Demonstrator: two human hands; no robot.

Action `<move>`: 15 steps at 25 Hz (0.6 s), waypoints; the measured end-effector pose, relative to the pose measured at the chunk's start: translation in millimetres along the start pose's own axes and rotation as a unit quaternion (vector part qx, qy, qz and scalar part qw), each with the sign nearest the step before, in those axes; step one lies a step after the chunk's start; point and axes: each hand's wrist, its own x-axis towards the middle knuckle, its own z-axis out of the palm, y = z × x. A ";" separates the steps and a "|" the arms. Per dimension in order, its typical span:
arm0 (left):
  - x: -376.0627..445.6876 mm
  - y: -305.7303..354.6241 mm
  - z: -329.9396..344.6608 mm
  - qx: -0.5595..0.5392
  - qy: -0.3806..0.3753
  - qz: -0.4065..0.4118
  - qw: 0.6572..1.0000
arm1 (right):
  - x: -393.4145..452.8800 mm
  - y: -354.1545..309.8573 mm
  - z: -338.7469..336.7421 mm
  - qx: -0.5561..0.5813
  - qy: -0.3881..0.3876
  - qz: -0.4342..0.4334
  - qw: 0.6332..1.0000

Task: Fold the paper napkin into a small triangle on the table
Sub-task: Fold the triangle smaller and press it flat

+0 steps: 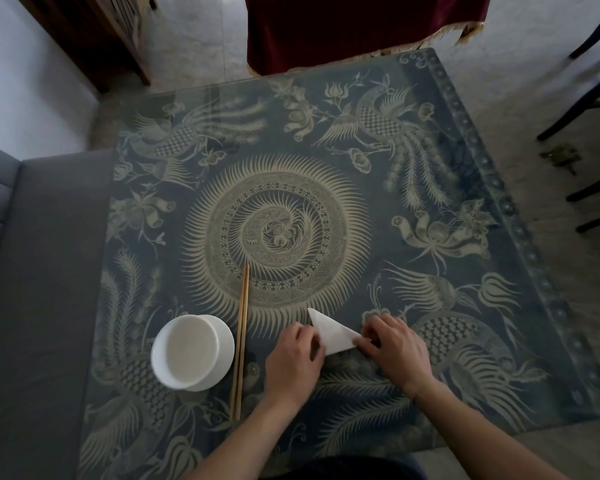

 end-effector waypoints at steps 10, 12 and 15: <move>-14.1 -4.9 11.6 0.202 -0.168 0.197 0.945 | -34.1 4.6 21.9 -0.121 0.050 -0.157 0.979; -14.3 -7.7 11.1 0.215 -0.170 0.192 0.942 | -41.8 9.0 28.4 -0.165 0.001 -0.220 0.962; -14.5 -9.0 11.9 0.230 -0.179 0.194 0.937 | -41.8 12.2 29.2 -0.192 -0.045 -0.226 0.954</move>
